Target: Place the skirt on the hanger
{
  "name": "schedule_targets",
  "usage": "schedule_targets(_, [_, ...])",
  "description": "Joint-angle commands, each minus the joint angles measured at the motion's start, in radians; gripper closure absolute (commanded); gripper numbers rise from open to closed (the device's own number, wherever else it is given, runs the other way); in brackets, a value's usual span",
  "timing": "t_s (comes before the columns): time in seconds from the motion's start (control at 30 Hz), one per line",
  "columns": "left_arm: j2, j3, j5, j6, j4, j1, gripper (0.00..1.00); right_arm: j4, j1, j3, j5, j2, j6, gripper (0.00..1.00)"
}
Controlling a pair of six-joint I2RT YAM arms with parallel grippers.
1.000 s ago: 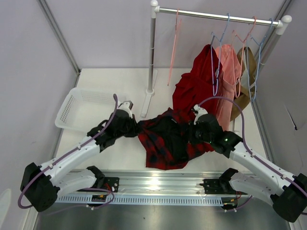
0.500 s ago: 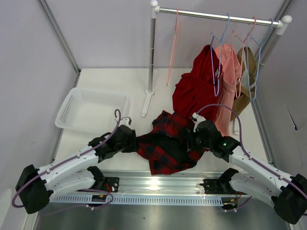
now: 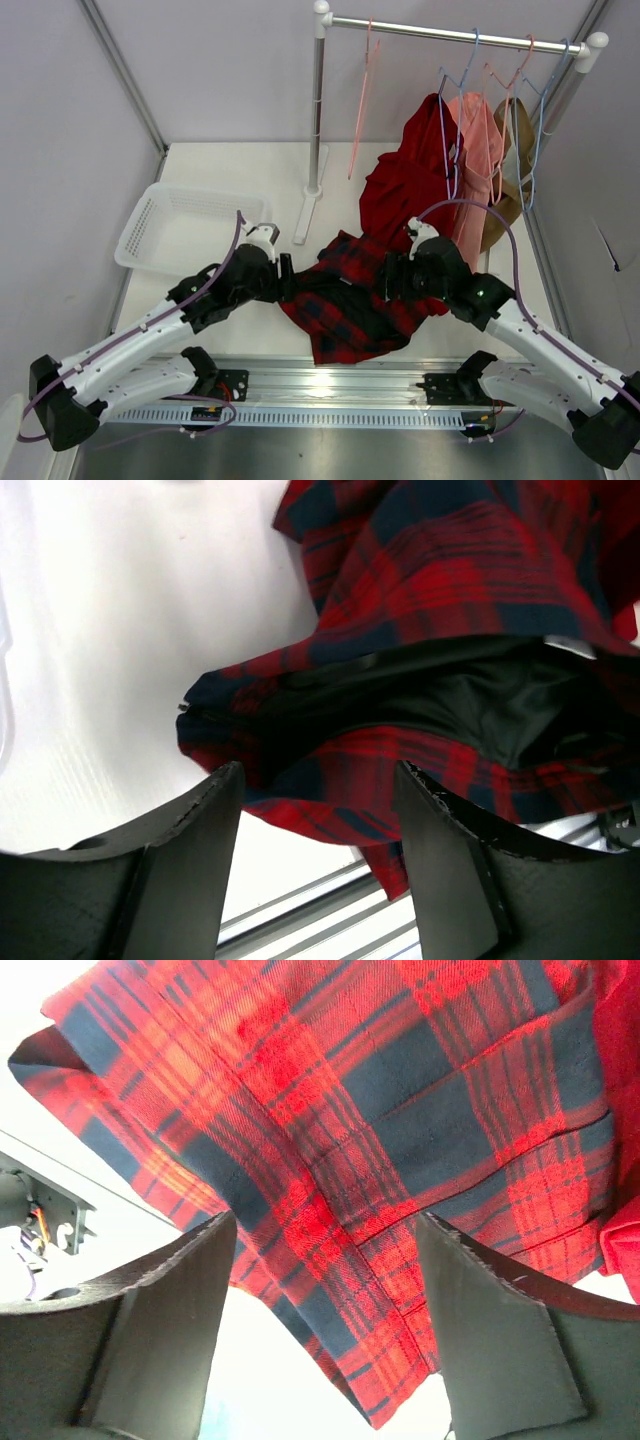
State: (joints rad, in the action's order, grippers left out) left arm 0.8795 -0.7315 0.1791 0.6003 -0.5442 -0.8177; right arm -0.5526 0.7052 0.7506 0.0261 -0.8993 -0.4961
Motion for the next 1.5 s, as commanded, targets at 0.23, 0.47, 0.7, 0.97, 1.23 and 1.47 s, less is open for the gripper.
schedule_targets(0.23, [-0.024, -0.101, -0.026, -0.092, -0.042, -0.006, 0.29, -0.026, 0.016, 0.162, -0.025, -0.016, 0.011, 0.18])
schedule_targets(0.47, [0.004, -0.215, 0.082, -0.083, -0.097, -0.008, 0.29, -0.009, 0.014, 0.424, -0.142, -0.117, 0.021, 0.16])
schedule_targets(0.7, [0.033, -0.331, 0.132, -0.094, -0.145, -0.005, 0.29, 0.0, -0.026, 0.902, -0.31, -0.412, 0.135, 0.15])
schedule_targets(0.97, [0.032, -0.402, 0.128, -0.112, -0.161, -0.006, 0.29, 0.091, -0.099, 1.26, -0.408, -0.745, 0.274, 0.12])
schedule_targets(1.23, [0.039, -0.428, 0.131, -0.129, -0.174, -0.005, 0.28, 0.051, -0.122, 1.602, -0.432, -1.009, 0.332, 0.1])
schedule_targets(1.47, [0.024, -0.41, 0.137, -0.126, -0.177, -0.003, 0.28, 0.019, -0.125, 1.618, -0.503, -1.047, 0.363, 0.24])
